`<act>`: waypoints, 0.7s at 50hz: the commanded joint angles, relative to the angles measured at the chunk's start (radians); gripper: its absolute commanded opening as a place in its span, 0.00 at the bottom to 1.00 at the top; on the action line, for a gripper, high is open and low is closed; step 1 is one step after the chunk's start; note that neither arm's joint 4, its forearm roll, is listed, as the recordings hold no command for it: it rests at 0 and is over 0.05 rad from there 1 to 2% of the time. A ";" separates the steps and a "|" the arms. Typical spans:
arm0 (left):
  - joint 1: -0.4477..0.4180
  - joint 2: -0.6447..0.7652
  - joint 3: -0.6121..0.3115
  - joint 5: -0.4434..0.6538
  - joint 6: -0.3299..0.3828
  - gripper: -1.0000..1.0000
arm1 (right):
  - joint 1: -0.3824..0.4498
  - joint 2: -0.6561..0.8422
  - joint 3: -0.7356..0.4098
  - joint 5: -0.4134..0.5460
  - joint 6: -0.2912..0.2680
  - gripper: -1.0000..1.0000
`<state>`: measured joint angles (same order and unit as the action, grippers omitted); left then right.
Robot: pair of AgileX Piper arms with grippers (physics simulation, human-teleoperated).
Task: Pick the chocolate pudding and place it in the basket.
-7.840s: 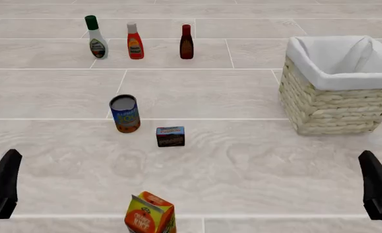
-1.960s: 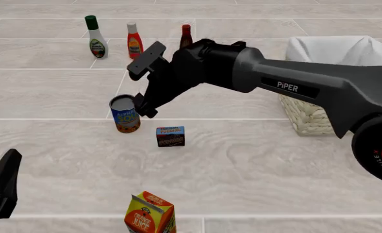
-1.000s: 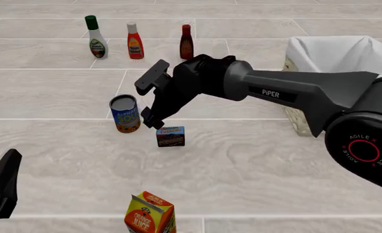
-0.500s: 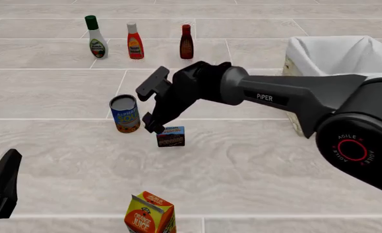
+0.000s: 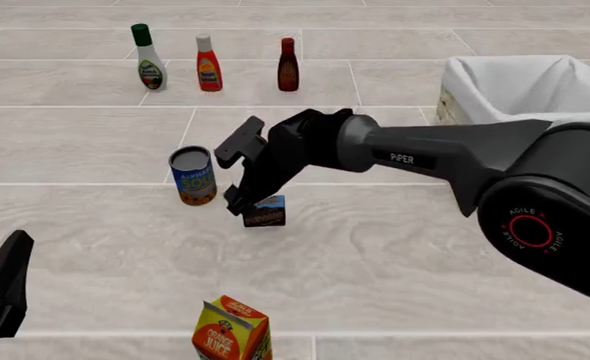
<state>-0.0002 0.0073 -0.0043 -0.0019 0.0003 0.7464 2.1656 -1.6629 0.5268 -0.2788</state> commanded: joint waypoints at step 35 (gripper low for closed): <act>0.000 0.000 0.000 0.000 0.000 1.00 | -0.013 0.041 0.054 -0.031 0.008 1.00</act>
<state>0.0000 0.0074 -0.0043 -0.0019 0.0003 0.7370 2.1960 -1.6214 0.4990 -0.2679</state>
